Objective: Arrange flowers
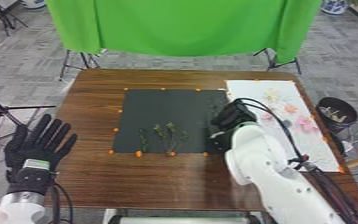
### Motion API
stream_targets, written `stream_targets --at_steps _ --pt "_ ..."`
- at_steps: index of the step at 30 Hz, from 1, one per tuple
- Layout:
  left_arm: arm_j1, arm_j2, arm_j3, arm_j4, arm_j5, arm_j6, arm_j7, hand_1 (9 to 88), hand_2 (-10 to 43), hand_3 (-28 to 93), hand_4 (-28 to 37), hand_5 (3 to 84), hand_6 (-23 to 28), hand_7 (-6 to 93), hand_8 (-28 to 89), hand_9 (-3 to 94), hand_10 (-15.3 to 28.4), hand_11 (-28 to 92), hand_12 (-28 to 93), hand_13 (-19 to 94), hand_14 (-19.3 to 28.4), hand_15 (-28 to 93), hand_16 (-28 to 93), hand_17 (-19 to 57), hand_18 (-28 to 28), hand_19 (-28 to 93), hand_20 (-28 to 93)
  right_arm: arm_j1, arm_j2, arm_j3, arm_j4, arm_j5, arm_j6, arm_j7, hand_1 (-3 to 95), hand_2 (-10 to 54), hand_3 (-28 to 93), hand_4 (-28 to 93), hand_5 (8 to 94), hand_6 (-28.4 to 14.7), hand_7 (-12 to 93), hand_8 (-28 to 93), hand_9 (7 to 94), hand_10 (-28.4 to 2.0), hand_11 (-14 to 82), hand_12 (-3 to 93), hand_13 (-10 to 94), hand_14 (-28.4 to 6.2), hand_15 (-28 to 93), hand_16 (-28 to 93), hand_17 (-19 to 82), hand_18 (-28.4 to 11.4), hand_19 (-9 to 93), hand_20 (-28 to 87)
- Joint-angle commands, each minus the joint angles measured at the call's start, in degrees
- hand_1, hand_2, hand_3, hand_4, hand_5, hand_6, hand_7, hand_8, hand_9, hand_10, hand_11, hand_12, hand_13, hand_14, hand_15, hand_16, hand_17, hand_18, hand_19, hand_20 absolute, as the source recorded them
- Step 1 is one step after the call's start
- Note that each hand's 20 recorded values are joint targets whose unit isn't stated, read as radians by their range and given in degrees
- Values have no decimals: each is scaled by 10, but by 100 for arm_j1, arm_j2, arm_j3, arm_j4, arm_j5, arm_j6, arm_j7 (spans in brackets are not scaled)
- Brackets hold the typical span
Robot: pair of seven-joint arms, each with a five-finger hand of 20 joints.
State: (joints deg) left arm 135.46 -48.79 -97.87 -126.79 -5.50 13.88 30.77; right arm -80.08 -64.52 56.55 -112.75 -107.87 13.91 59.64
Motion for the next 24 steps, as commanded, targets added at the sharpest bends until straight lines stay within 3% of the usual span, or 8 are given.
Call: stream_targets --at_steps 1,6,15,19,21,24 --pt "-73 -16 65 -6 7 -3 -96 264 132 716 -283 375 97 137 -94 304 160 196 111 217 162 364 -68 -94 154 376 80 -248 -468 -361 170 -497 110 -16 585 -95 761 -237 707 -10 503 158 860 -100 174 478 852 -56 528 356 389 -248 833 239" --pt "-111 -39 71 5 30 24 -178 264 132 717 -283 375 96 138 -93 305 161 195 110 218 162 364 -68 -94 154 376 80 -323 -539 -434 365 -754 177 21 582 -95 762 -240 704 -11 507 153 857 -100 181 478 849 -59 535 351 389 -247 834 235" --pt "-44 -64 4 -18 29 33 -179 264 134 715 -283 376 96 138 -93 308 161 196 110 219 162 362 -68 -94 154 376 79 -380 -455 -553 429 -1180 -24 -34 551 -95 772 -267 676 -22 487 125 823 -111 159 430 821 -62 535 341 377 -246 830 222" --pt "-21 -24 13 -27 -12 35 -100 264 135 715 -283 377 97 139 -93 311 161 197 111 219 162 362 -69 -94 154 376 79 -400 -412 -594 429 -1322 0 -49 540 -95 774 -266 665 -42 437 111 808 -120 136 401 810 -63 520 345 370 -248 826 213" --pt "-1 -6 25 -14 -73 -54 -22 264 135 716 -283 377 97 139 -94 311 160 198 111 219 162 362 -68 -93 154 375 79 -407 -397 -562 415 -1234 5 -97 534 -95 776 -269 662 -50 400 116 801 -124 129 390 804 -65 523 342 366 -249 826 207" --pt "-3 -14 21 -19 -69 -35 -28 264 134 717 -283 376 97 138 -94 311 161 198 112 219 162 362 -68 -92 153 375 78 -410 -387 -543 393 -1261 25 -77 529 -95 783 -275 653 -58 369 100 775 -134 151 351 796 -63 522 343 362 -249 826 200"
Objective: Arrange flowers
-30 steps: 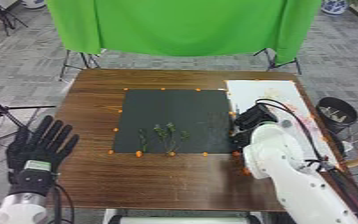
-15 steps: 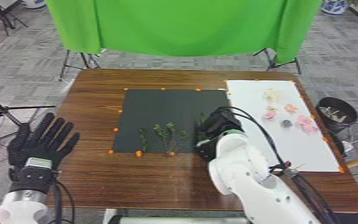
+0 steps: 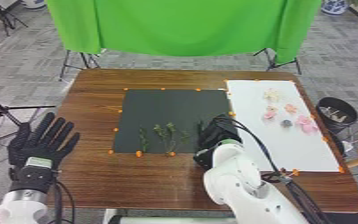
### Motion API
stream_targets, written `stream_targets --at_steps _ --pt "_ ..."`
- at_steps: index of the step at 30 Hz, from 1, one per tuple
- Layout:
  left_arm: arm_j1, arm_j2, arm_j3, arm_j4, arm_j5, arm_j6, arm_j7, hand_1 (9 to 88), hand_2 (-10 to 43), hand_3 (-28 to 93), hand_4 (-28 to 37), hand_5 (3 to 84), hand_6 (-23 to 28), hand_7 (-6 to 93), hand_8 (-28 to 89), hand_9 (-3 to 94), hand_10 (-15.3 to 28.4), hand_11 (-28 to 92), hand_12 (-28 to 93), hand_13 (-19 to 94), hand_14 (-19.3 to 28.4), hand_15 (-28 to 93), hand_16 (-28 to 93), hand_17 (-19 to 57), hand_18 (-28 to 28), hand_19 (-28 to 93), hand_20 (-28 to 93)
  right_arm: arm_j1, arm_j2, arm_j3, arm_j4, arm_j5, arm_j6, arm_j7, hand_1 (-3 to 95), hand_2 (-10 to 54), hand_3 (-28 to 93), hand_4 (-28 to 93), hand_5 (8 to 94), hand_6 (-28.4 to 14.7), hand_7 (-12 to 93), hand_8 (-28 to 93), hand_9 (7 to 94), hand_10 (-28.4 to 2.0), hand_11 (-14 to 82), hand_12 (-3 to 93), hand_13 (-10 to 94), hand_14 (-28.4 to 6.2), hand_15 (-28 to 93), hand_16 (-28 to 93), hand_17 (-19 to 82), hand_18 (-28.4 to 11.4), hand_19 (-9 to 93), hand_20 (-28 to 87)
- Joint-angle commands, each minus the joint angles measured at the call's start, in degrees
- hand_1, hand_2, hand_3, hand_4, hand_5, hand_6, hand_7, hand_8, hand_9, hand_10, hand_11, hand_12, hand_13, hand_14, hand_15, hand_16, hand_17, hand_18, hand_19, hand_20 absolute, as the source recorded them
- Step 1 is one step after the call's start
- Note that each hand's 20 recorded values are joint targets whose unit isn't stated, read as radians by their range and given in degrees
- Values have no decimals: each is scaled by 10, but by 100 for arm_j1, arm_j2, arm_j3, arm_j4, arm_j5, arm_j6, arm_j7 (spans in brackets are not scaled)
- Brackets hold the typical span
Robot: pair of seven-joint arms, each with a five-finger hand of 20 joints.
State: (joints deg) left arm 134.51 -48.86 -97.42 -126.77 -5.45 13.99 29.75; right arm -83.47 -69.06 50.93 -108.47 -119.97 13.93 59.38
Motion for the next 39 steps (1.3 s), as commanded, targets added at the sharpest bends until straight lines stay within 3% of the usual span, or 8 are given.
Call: stream_targets --at_steps 1,6,18,22,26,29,31,39 --pt "75 1 -18 -14 -88 -53 78 264 133 717 -283 376 97 138 -94 311 162 198 112 219 162 362 -68 -92 153 374 78 -63 98 1 -46 -90 57 -56 518 -95 797 -273 648 -61 341 84 763 -140 164 329 793 -63 522 342 361 -249 826 197" --pt "85 -13 -27 -30 -79 -14 83 264 129 720 -283 371 97 137 -93 311 162 196 112 219 161 361 -68 -91 153 375 78 -72 157 -18 -118 -139 27 -41 479 -95 827 -282 636 -64 289 -116 711 -172 237 218 781 -71 536 327 358 -248 825 190" --pt "139 -30 -54 -44 -69 -25 139 267 125 720 -283 366 97 139 -93 308 162 196 113 219 162 361 -67 -91 152 376 78 -149 399 212 -387 -465 212 2 422 -95 839 -272 615 -86 206 -109 669 -194 200 175 776 -102 581 238 362 -255 833 177" --pt "155 -46 -59 -47 -44 -75 161 267 126 719 -283 369 97 140 -94 308 161 196 113 219 162 362 -67 -91 152 376 77 -227 712 562 -465 -760 490 -503 419 -95 832 -270 605 -87 203 -107 660 -197 195 172 773 -102 591 229 361 -256 837 176" --pt "167 -40 -20 -70 -19 -82 212 267 127 718 -283 370 97 139 -94 308 160 197 113 219 162 361 -67 -91 152 375 77 -482 1078 1398 -585 -470 -217 -1528 434 -95 826 -267 601 -70 219 -113 656 -171 206 178 749 -97 620 232 343 -235 829 184" --pt "104 -53 82 -50 16 -193 110 266 127 717 -283 370 96 139 -93 309 160 196 113 219 162 360 -68 -91 152 374 77 -613 1327 1815 -581 -803 -928 -1660 451 -95 822 -276 588 -52 239 -127 625 -153 196 181 708 -89 634 266 318 -218 797 214" --pt "84 -50 128 -48 51 -194 161 265 128 717 -283 369 96 138 -93 308 160 194 112 219 161 359 -68 -91 152 373 77 -650 1474 1929 -536 -888 -1113 -1623 466 -95 810 -281 567 -46 234 -130 600 -148 181 177 690 -82 622 291 308 -214 780 236" --pt "69 -36 20 -37 336 -238 123 264 129 714 -283 369 96 135 -93 309 159 191 113 219 162 356 -67 -92 152 371 78 -789 1663 2338 -399 -1037 -1820 -1537 491 -95 793 -283 527 -17 186 -138 548 -110 113 142 676 -82 559 312 295 -218 758 272"
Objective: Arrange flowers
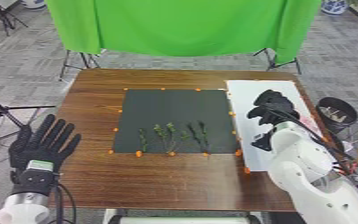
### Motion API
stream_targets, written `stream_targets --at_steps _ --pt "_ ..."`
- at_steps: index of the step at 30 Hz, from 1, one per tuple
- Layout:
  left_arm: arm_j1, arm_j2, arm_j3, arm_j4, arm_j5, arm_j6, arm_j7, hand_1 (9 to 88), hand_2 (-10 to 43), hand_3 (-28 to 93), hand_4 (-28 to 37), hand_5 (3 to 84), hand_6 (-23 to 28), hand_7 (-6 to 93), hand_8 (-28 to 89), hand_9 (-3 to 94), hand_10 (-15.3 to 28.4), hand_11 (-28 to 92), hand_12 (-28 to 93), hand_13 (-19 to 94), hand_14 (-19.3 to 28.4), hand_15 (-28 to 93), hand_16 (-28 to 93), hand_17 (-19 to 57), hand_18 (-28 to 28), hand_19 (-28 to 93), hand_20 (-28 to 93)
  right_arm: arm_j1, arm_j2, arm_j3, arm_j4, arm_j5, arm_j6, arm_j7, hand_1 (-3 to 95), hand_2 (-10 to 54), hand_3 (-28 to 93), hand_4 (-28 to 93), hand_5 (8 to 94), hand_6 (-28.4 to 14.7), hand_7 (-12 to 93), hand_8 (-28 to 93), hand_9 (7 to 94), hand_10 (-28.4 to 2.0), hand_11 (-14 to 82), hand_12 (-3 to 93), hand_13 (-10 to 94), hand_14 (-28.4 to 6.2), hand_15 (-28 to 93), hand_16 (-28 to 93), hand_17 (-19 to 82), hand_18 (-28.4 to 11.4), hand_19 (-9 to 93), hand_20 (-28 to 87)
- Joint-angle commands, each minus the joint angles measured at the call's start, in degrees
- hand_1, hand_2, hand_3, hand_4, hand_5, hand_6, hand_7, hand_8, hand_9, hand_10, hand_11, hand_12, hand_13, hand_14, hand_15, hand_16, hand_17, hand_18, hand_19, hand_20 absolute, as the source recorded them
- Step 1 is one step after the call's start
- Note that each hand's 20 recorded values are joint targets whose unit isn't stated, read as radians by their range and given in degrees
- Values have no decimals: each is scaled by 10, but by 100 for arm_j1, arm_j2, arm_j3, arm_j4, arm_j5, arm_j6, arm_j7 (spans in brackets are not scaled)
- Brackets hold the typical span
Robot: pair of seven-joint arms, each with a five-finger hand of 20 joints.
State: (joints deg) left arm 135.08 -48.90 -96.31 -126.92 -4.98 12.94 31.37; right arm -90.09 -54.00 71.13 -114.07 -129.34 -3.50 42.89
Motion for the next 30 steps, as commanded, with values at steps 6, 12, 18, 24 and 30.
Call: stream_targets --at_steps 6,12,18,24,30 --pt "-169 -48 -20 26 281 -139 -96 264 130 713 -283 369 95 133 -92 309 158 188 113 219 161 352 -65 -92 152 370 78 -22 167 352 403 82 -376 -275 516 -95 773 -282 500 -18 176 -132 513 -99 99 131 666 -74 547 319 293 -214 752 279" --pt "-224 -52 44 39 291 -122 -128 263 129 714 -283 369 95 133 -91 309 159 187 114 218 161 350 -64 -92 152 369 79 177 148 270 719 99 -773 -531 568 -95 743 -283 482 -9 185 -137 508 -89 101 122 670 -57 523 338 291 -206 745 291" --pt "-231 -54 49 34 268 -79 -109 264 130 713 -283 368 94 133 -91 310 159 186 115 218 161 350 -62 -93 152 367 79 305 230 113 1013 -117 -885 -515 602 -95 724 -283 482 -5 187 -142 510 -83 96 116 673 -53 496 344 291 -201 740 299" --pt "-208 -106 26 35 227 -57 -137 264 130 713 -283 369 95 133 -91 310 160 187 115 218 162 351 -62 -93 152 367 80 325 211 -20 1228 -89 -700 -280 618 -87 722 -283 518 5 193 -140 551 -83 109 123 680 -54 480 349 301 -201 751 311" --pt "-245 -109 70 55 233 -70 -147 265 130 712 -283 371 95 134 -91 311 160 189 115 219 162 352 -62 -93 152 367 80 221 207 -167 1354 -113 -148 -161 614 -95 689 -282 651 18 261 -43 736 -78 79 249 717 -49 440 386 320 -199 749 332"
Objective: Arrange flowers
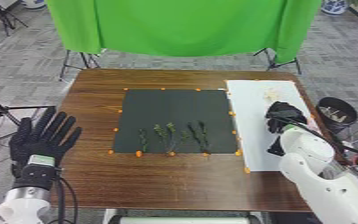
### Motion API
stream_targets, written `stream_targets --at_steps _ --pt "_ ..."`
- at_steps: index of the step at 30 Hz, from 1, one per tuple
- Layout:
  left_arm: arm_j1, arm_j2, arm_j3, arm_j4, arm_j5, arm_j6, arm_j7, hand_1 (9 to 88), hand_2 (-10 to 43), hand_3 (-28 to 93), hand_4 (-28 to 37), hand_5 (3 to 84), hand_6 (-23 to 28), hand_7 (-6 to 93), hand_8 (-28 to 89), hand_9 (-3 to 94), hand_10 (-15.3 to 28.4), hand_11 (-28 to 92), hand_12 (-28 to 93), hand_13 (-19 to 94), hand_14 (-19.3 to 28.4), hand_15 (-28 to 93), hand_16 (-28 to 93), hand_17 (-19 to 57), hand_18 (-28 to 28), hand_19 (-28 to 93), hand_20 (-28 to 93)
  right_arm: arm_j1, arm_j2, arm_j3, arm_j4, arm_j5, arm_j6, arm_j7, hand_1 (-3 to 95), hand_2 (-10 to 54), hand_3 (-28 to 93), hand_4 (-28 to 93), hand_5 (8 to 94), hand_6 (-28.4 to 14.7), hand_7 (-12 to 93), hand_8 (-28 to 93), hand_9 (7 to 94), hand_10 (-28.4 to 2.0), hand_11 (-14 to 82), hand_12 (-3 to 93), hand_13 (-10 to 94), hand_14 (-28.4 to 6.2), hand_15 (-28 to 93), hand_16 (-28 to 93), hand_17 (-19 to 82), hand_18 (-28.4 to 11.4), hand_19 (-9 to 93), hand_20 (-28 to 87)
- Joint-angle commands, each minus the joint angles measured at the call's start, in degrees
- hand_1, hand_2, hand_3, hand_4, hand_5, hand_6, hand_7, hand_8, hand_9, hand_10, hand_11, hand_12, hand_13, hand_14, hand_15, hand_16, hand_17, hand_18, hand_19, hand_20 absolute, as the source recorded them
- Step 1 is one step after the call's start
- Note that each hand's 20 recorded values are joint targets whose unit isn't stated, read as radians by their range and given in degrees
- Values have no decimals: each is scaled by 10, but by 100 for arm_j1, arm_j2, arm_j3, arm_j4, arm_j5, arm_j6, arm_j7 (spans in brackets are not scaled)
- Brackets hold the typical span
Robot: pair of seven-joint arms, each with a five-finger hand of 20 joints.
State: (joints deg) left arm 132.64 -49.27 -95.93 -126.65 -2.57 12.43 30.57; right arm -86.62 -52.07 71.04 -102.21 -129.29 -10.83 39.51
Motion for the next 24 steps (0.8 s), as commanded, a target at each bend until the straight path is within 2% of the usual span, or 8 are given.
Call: stream_targets --at_steps 1,4,14,17,24 --pt "-7 -68 46 25 -17 -4 -50 265 131 712 -283 371 95 134 -91 311 160 189 115 219 162 352 -63 -93 152 367 80 -139 15 -179 177 -144 661 185 616 -95 678 -282 666 19 278 -34 765 -73 61 279 721 -50 442 383 323 -199 749 334" --pt "-2 -63 63 20 -29 -10 -36 265 132 711 -283 371 95 135 -92 311 161 189 115 219 162 353 -63 -93 152 367 80 -185 40 -200 119 -121 843 182 624 -95 658 -283 720 28 323 -3 845 -68 67 349 740 -53 449 381 336 -199 755 342" --pt "23 -62 7 21 -3 -42 -44 263 131 715 -283 372 95 134 -92 312 160 189 114 219 162 353 -64 -93 152 368 81 -222 210 -300 -700 -341 1746 -164 621 -95 679 -283 743 26 324 5 865 -68 66 367 753 -51 446 389 342 -201 761 347" --pt "79 -49 -3 5 -35 -31 -2 264 131 714 -283 372 95 134 -92 312 160 189 114 219 162 353 -64 -93 152 367 80 -31 139 -440 -956 -193 1802 -422 619 -95 684 -283 744 25 323 5 866 -69 64 367 754 -50 445 391 343 -201 763 348" --pt "145 -66 -62 -7 -21 6 -48 263 130 716 -283 372 95 134 -92 312 160 188 114 219 162 353 -64 -93 152 368 80 774 -282 -1196 -1215 224 1532 -1032 618 -95 687 -283 744 25 321 6 864 -67 61 367 749 -46 440 400 340 -199 761 349"
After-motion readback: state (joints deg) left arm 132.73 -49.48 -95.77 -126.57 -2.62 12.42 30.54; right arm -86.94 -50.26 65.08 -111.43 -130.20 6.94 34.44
